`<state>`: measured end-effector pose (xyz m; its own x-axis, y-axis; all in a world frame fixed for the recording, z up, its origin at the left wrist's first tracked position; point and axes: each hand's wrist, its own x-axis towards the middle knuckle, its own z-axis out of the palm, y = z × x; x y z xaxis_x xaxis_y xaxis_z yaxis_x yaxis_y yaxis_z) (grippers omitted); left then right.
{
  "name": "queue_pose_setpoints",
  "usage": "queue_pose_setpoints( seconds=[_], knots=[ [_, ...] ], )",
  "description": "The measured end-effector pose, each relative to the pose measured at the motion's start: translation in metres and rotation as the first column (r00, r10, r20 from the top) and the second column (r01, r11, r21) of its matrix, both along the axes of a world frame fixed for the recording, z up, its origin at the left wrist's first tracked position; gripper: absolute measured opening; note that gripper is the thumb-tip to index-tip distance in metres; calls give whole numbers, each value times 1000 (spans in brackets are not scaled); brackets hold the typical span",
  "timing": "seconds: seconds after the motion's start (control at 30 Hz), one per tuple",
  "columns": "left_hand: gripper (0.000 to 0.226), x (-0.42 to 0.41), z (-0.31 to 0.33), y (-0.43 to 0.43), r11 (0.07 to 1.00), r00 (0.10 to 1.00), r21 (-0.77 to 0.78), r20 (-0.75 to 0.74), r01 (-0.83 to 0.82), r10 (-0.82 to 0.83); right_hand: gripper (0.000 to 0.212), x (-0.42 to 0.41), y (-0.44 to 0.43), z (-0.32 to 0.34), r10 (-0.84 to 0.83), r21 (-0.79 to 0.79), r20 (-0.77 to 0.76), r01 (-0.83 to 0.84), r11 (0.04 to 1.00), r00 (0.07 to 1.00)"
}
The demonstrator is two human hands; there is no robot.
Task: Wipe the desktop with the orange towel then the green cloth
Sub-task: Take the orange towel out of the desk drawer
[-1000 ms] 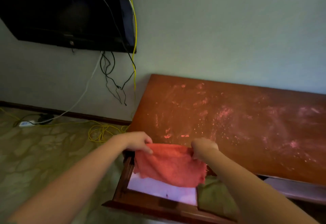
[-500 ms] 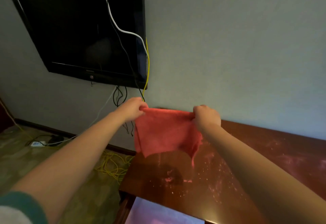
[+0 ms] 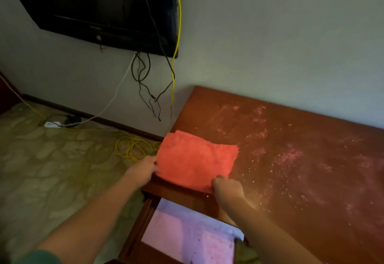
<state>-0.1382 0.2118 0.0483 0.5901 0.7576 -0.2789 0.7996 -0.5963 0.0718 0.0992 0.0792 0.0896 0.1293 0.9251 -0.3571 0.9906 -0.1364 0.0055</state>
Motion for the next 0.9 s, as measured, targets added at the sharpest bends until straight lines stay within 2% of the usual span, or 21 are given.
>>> queue_pose_setpoints(
  seconds=[0.03, 0.07, 0.2, 0.3, 0.5, 0.63, 0.7, 0.8, 0.83, 0.9],
  knots=[
    [33, -7, -15, -5, 999, 1000, -26, 2, 21, -21, 30, -4, -6, -12, -2, -37, -13, 2, 999, 1000],
    [37, -13, -25, -9, 998, 998, -65, 69, 10, -6, 30, -6, -11, -21, -8, -62, -23, 6, 998, 1000],
    [43, -23, -27, -20, 998, 983, 18, 173, 66, -68, 27, -9, -20, -30, -63, -87, -63, 57, 995, 996],
    [35, -20, -17, -34, 994, 977, 55, 188, 97, -105, 27, -12, -23, -22, -96, -57, -94, 91, 994, 991],
    [36, -5, -12, -85, 985, 964, 19, 203, 172, -172, 28, -24, -56, -11, -140, -8, -135, 140, 990, 981],
    [32, -3, -19, -129, 963, 960, -76, 131, 259, -248, 32, -34, -96, -24, -148, -29, -165, 145, 989, 975],
    [46, -5, -24, -152, 939, 953, -164, 100, 301, -287, 40, -39, -118, -36, -125, -55, -195, 116, 992, 973],
    [86, -10, -31, -185, 879, 914, -302, -53, 370, -402, 74, -49, -154, -56, -34, -125, -174, 13, 992, 984],
    [92, -11, -34, -193, 864, 891, -318, -103, 392, -442, 84, -53, -166, -62, -10, -159, -174, -18, 987, 985],
    [88, -13, -39, -205, 854, 866, -296, -139, 427, -481, 92, -58, -185, -73, 28, -191, -174, -61, 980, 984]
  ],
)
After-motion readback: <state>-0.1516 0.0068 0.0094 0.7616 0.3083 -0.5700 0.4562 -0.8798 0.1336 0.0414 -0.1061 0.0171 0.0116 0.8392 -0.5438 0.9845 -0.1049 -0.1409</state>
